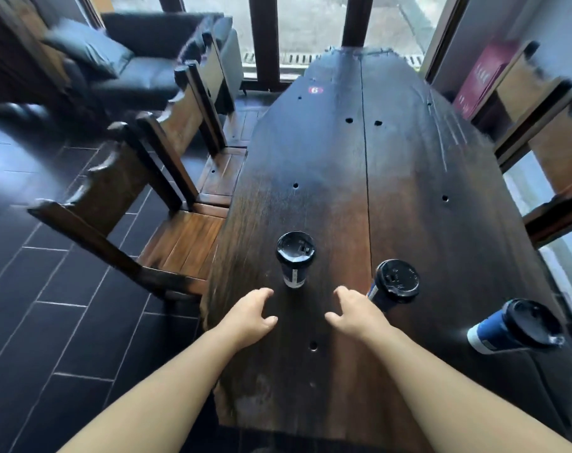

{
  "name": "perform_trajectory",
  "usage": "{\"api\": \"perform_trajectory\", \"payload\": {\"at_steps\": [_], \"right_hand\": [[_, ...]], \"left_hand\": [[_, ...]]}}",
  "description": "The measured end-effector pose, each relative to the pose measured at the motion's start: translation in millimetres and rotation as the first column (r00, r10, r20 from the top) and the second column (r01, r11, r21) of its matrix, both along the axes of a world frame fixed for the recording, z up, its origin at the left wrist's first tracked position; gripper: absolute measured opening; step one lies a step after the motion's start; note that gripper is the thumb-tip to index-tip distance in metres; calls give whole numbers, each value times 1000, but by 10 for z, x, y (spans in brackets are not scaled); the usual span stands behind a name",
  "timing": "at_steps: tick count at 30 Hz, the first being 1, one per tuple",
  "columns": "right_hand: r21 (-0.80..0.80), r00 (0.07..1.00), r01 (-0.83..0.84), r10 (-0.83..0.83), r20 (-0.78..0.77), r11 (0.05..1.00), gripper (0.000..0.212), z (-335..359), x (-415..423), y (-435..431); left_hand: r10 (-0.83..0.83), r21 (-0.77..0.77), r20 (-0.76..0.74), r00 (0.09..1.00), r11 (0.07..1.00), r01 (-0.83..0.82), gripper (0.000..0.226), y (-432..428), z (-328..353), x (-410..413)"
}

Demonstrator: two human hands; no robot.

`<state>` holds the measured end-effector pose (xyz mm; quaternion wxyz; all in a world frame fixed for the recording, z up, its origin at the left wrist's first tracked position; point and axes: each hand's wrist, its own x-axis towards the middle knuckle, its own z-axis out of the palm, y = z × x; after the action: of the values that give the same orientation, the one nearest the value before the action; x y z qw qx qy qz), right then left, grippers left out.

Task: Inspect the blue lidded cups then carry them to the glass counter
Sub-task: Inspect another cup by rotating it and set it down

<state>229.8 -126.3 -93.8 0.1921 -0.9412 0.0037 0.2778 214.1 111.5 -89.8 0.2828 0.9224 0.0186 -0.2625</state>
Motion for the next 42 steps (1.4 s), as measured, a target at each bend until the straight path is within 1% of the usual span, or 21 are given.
{"api": "perform_trajectory", "payload": {"at_steps": [4,6,13,16,20,23,26,29,32,35,37,38,39,42], "right_hand": [[-1,1000,-3,3,24,1000,56,272,-258,-146],[16,999,2,-3,45,1000,54,378,-369,-217],[47,994,18,-23,108,999,49,516,-640,-549],[57,991,49,-55,118,997,48,517,-741,-716],[64,984,135,-141,107,989,46,507,-848,-992],[59,968,230,-234,88,972,44,516,-866,-1212],[71,934,332,-339,113,941,45,548,-776,-1369],[112,900,397,-410,149,911,55,587,-604,-1390],[195,885,404,-436,167,894,66,571,-391,-1321],[275,875,400,-454,170,874,80,488,-200,-1213],[301,873,399,-459,166,866,92,395,-103,-1132],[303,876,393,-454,162,868,97,343,-64,-1093],[305,880,389,-449,156,869,100,299,-40,-1057],[335,856,424,-493,156,842,100,208,9,-997]], "left_hand": [[-11,37,-1,1000,999,11,68,-142,299,-241],[0,28,1,1000,1000,0,68,-204,392,-323],[-37,11,70,997,999,37,63,-483,501,-471],[-70,-17,72,995,997,72,61,-662,511,-466],[-135,-46,42,990,990,137,55,-961,458,-400],[-150,-103,17,989,983,151,53,-1191,373,-296],[-160,-124,7,987,979,160,58,-1383,268,-139],[-160,-153,-13,987,976,157,69,-1531,147,61],[-146,-192,-24,989,971,139,82,-1653,16,277],[-115,-287,-50,992,953,96,95,-1729,-141,472],[-111,-376,-76,991,924,75,103,-1747,-252,557],[-111,-428,-77,991,901,68,102,-1757,-323,590],[-103,-471,-80,991,880,53,96,-1767,-392,603],[-73,-521,-89,993,854,16,76,-1791,-506,617]]}}
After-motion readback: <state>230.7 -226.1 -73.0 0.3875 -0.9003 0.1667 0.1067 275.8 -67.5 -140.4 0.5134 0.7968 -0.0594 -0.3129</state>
